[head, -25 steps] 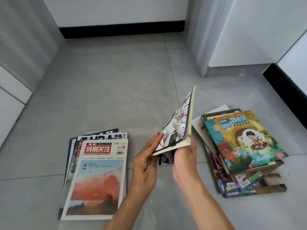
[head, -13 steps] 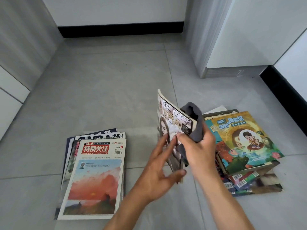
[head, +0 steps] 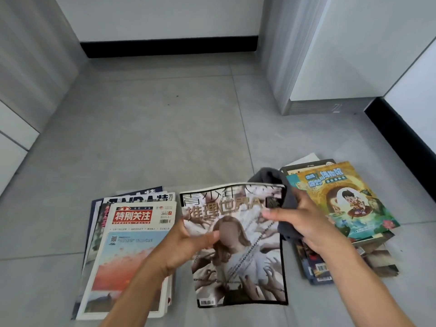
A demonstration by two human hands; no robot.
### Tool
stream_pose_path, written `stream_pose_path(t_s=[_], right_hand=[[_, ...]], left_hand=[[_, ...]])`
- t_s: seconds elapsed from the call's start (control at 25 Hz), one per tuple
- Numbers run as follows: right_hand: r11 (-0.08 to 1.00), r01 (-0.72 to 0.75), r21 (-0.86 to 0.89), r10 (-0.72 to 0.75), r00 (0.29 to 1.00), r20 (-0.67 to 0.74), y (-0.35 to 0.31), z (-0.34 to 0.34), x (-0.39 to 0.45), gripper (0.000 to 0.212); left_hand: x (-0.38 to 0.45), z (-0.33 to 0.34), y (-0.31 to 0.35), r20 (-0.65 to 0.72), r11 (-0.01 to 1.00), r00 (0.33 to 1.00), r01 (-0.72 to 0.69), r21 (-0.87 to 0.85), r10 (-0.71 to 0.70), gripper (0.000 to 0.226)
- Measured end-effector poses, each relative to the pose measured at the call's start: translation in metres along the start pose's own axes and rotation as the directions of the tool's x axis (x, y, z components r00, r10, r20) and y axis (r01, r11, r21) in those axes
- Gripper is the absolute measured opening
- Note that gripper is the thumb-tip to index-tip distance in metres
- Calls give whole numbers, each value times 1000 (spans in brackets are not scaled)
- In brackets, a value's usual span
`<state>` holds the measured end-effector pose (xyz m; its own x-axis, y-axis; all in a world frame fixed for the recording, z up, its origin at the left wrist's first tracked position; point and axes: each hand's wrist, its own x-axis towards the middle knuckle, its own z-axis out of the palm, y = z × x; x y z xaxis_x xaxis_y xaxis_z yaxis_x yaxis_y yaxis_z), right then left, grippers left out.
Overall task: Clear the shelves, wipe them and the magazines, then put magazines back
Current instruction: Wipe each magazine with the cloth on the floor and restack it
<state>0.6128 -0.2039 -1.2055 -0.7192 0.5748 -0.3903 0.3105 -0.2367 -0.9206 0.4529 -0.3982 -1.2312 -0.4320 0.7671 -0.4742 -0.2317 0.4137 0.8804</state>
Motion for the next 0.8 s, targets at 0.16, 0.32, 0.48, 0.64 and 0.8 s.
stream_pose_path(t_s=[0.16,0.32,0.48,0.64,0.8], right_hand=[[869,215,-446,-425,787,-448,5,15,9,50],[587,382,-714,-777,511,-366,-5,46,-1,51],[377,491,-786,-852,517,-85,-14,84,-10,48],[362,493,-791,-804,595,3,-2,65,0,45],[384,287,-877,-739,665,-106,10,33,9,48]], left_hand=[[-3,20,15,-249,983,960,-92,158,130,24],[-1,22,20,-213,962,952,-178,205,222,31],[6,21,14,-72,862,893,-404,305,444,19],[7,14,1,-100,917,923,-348,195,371,18],[6,10,-11,-102,942,954,-255,218,281,14]])
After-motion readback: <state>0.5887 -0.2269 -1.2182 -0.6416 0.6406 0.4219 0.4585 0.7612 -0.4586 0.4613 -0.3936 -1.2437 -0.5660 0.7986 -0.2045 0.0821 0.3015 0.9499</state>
